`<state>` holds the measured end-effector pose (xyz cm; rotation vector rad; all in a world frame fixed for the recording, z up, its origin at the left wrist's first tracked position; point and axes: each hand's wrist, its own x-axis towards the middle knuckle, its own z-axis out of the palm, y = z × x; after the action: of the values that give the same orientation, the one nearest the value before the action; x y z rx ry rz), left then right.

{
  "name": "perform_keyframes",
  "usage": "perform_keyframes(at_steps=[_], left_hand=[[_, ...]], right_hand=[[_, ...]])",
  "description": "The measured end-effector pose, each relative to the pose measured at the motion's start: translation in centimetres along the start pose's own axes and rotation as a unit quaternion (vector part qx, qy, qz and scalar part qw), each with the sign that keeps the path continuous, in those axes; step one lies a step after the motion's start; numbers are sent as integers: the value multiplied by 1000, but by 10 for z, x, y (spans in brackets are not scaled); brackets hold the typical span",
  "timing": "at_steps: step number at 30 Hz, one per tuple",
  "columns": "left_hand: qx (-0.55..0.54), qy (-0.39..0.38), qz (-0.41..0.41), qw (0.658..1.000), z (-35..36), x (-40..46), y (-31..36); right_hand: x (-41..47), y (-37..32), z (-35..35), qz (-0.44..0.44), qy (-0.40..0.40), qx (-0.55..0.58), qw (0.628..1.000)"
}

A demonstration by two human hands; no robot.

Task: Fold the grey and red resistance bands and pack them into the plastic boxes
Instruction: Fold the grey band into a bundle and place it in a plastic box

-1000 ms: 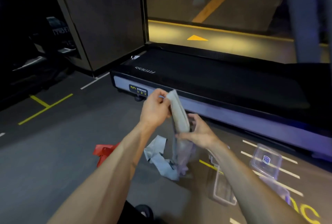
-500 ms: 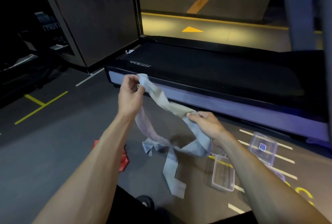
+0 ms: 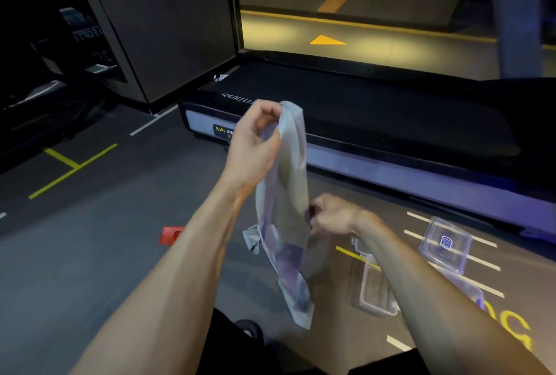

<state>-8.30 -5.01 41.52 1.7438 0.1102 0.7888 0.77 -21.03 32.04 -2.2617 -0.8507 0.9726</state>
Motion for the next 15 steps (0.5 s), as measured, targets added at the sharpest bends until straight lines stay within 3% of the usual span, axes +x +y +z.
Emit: perform_keyframes(at_steps=[4, 6, 9, 13, 15], left_hand=[[-209, -20, -60, 976, 4, -1, 14], [-329, -50, -97, 938, 3, -2, 19], [-405, -105, -147, 896, -1, -4, 22], [-472, -158, -135, 857, -8, -7, 28], [-492, -183, -129, 841, -11, -7, 30]], right_hand=[[13, -12, 6, -59, 130, 151, 978], [20, -17, 10, -90, 215, 142, 962], [27, -20, 15, -128, 225, 113, 959], [31, -13, 10, -34, 316, 181, 931], [32, -7, 7, -2, 281, 196, 939]])
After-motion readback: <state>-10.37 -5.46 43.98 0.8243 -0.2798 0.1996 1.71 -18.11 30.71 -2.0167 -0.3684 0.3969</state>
